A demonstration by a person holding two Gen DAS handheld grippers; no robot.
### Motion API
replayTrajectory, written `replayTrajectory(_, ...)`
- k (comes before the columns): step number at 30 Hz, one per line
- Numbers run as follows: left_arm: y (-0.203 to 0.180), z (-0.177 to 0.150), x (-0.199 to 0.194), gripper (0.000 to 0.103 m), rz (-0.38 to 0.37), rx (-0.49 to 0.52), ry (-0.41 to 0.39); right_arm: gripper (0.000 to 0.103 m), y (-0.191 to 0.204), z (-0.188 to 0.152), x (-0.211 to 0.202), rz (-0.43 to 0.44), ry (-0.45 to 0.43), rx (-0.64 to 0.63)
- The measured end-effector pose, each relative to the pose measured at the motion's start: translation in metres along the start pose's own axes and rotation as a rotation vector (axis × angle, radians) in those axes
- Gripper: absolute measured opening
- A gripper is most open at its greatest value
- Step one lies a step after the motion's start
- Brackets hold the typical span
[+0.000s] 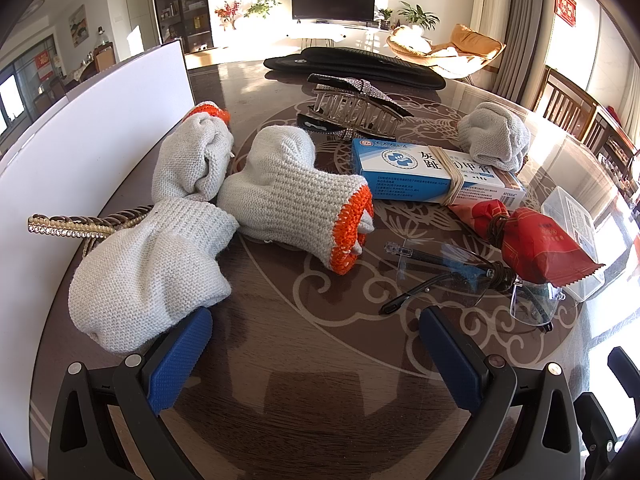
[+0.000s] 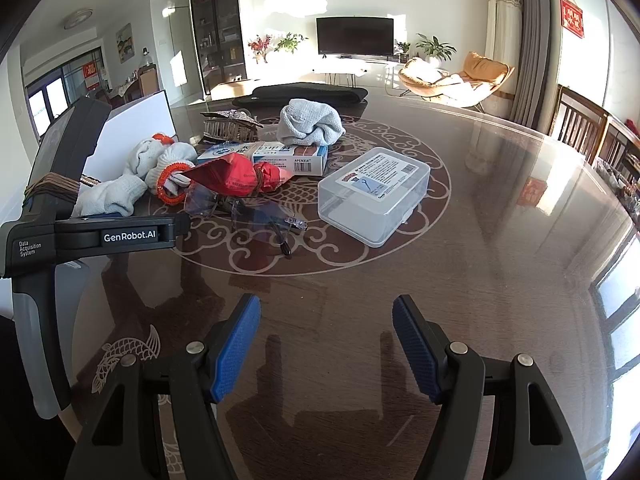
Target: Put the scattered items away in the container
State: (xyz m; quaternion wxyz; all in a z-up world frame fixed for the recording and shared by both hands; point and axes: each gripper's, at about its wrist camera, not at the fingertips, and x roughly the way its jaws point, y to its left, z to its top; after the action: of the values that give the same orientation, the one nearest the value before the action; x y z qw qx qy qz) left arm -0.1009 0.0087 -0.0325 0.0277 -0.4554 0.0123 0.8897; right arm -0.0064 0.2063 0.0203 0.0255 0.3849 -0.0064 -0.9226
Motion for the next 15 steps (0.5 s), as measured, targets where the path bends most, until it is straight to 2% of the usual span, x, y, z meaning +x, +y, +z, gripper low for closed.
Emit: replayTrajectory(15, -0.0002, -0.0002, -0.0002, 0.103, 0.000, 0.001, 0.000, 0.070, -0.0010, 0.0000, -0.0012, 0.004, -0.006, 0.004)
